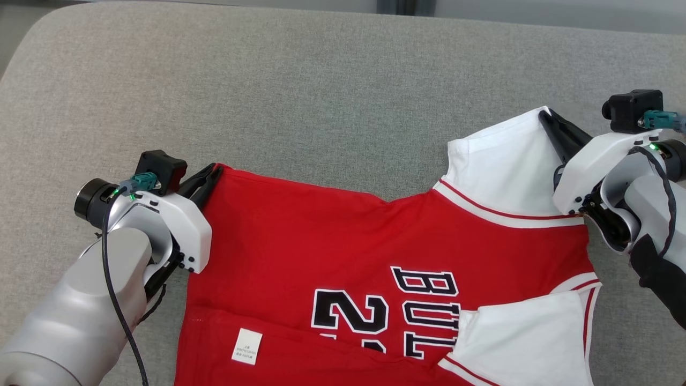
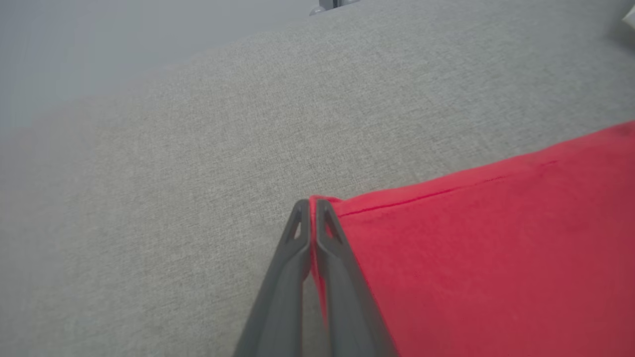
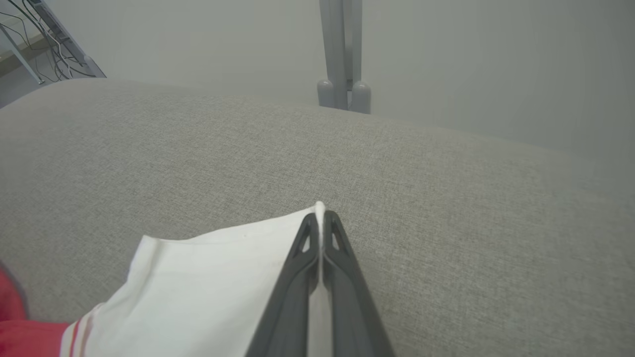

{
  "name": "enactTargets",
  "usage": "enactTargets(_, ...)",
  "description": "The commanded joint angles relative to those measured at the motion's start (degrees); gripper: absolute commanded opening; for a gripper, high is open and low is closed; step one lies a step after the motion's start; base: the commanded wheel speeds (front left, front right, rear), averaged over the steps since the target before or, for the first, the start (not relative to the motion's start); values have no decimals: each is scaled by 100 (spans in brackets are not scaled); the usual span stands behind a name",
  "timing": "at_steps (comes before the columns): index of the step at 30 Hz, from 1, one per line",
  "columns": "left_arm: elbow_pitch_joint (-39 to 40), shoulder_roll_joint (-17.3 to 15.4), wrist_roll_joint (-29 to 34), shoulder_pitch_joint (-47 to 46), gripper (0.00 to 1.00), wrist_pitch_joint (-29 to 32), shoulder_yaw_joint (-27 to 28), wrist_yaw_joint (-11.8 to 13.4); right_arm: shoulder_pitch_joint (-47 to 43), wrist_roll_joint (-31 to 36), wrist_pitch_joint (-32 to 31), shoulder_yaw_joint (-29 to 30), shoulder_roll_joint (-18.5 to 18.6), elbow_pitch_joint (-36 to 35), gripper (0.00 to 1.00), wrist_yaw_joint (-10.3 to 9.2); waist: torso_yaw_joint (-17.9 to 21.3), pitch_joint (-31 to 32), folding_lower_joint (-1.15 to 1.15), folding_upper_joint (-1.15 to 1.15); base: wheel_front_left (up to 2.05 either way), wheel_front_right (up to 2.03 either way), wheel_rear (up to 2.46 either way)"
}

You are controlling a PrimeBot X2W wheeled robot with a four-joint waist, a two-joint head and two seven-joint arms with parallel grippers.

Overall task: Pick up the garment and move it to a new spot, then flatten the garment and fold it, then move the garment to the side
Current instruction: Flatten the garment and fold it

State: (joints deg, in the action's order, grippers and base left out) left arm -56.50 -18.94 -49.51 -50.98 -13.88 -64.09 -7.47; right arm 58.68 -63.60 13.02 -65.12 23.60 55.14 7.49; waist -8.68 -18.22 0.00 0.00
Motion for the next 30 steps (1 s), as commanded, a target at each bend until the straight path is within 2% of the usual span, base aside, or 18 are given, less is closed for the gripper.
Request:
enactTargets(1, -33, -38, -15, -107, 0, -30, -2, 0, -44, -13, 61, 13, 52, 37, 0, 2, -8, 43, 0, 0, 0, 0, 0)
enactTargets(7, 63, -128, -27, -5, 0, -132, 48, 2, -162, 217, 222, 181, 144, 7, 0, 2, -19, 268, 0, 0, 0, 0, 0)
enactTargets(11, 314, -224, 112, 155, 0, -133, 325, 18, -393, 529, 220, 776, 255, -438, 0, 2, -14, 453, 0, 0, 0, 0, 0)
enactTargets(17, 827, -382, 450, 629, 0, -133, 674, 53, -1279, 965, 221, 1601, 470, -1176, 0, 2, -50, 790, 0, 0, 0, 0, 0)
enactTargets(23, 1223, -553, 713, 1108, 0, -134, 744, 53, -2098, 1120, 219, 1781, 709, -1742, 0, 2, -68, 1047, 0, 0, 0, 0, 0)
enactTargets(30, 1532, -796, 873, 1538, 0, -128, 613, 53, -2777, 863, -56, 1750, 1052, -2334, 0, 2, -63, 1262, 0, 0, 0, 0, 0)
